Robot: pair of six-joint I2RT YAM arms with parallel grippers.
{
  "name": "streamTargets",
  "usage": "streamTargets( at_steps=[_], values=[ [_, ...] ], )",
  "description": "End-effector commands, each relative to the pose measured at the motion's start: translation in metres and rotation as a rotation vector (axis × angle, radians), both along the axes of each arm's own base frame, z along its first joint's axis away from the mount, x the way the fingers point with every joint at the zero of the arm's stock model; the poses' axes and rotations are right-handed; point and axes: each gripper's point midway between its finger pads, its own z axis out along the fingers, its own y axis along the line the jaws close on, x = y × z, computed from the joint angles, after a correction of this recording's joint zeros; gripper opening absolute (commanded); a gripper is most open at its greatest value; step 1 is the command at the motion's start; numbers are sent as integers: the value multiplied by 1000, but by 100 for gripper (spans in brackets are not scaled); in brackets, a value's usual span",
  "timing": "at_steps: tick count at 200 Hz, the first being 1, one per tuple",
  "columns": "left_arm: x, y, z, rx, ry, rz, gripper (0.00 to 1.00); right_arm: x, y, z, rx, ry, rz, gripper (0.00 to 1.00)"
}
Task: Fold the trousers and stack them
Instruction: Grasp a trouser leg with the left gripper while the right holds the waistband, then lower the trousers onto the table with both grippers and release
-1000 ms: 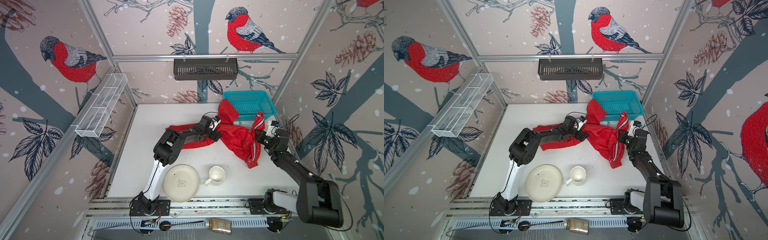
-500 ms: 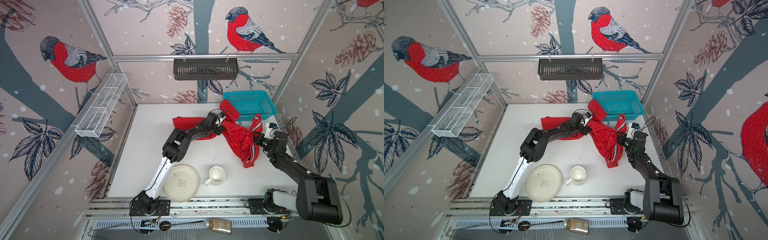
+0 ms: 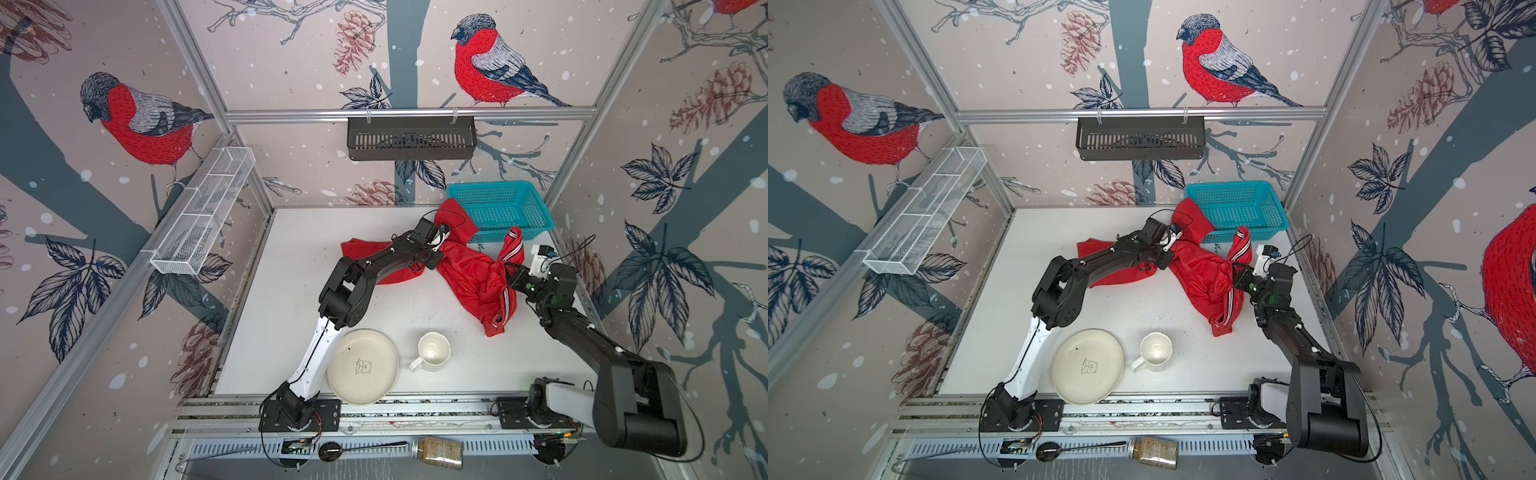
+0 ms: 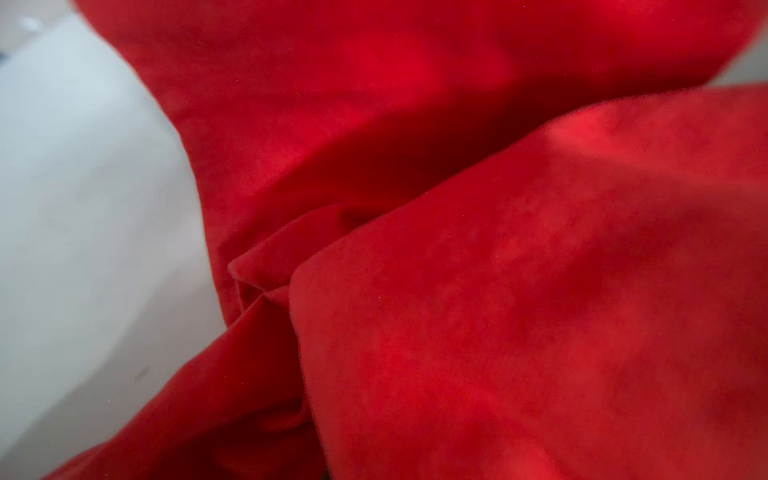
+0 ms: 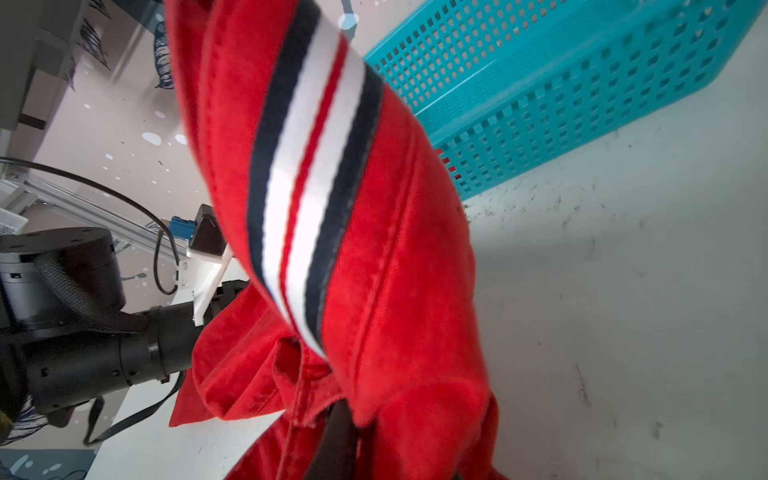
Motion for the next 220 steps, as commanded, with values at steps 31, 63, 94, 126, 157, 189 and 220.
streamTargets(
  at_steps=[31,63,94,126,157,189,220],
  values=[
    [21,57,130,56,-329,206,0,-4,25,97,-31,-284,103,10],
    [19,83,220,33,-530,294,0,-14,42,166,-71,-481,136,12],
    [6,120,310,38,-733,391,0,-17,64,205,-81,-582,199,13],
    [-15,157,343,123,-723,406,0,-13,84,226,-50,-610,230,14],
    [-41,196,304,216,-522,399,0,-10,118,215,32,-575,291,24],
    [-68,228,237,215,-326,410,0,-6,148,163,114,-469,319,36],
    [-88,213,169,145,-160,338,0,-1,154,90,106,-308,307,38]
  ],
)
